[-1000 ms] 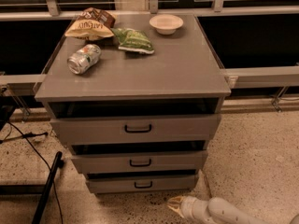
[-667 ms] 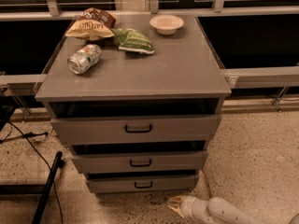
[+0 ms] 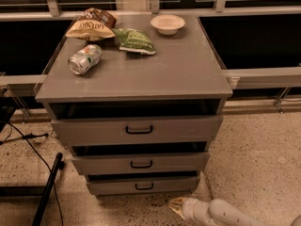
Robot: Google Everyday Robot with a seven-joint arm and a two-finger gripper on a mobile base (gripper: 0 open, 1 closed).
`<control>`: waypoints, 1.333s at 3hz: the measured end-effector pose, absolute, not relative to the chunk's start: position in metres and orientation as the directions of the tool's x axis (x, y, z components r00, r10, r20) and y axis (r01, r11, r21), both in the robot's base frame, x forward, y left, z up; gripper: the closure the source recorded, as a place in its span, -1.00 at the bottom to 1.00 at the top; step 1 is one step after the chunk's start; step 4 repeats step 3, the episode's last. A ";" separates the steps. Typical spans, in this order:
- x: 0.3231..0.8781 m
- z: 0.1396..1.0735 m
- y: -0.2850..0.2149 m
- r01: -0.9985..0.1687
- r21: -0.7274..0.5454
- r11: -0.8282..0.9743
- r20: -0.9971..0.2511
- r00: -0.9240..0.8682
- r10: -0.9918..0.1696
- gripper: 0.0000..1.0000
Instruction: Close bottom drawer
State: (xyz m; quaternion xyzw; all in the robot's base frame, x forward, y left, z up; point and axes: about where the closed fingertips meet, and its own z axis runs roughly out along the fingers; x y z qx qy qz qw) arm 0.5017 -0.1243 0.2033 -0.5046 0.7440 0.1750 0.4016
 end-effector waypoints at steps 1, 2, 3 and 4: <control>0.502 0.203 -0.124 -0.891 -0.145 0.429 -0.774 -0.168 -0.610 -0.92; 0.502 0.203 -0.124 -0.891 -0.145 0.429 -0.774 -0.168 -0.610 -1.00; 0.502 0.203 -0.124 -0.891 -0.145 0.429 -0.774 -0.168 -0.610 -1.00; 0.502 0.203 -0.124 -0.891 -0.145 0.429 -0.774 -0.168 -0.610 -1.00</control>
Offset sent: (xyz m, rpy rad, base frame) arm 0.0000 0.0000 0.0000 0.0000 0.0000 0.0000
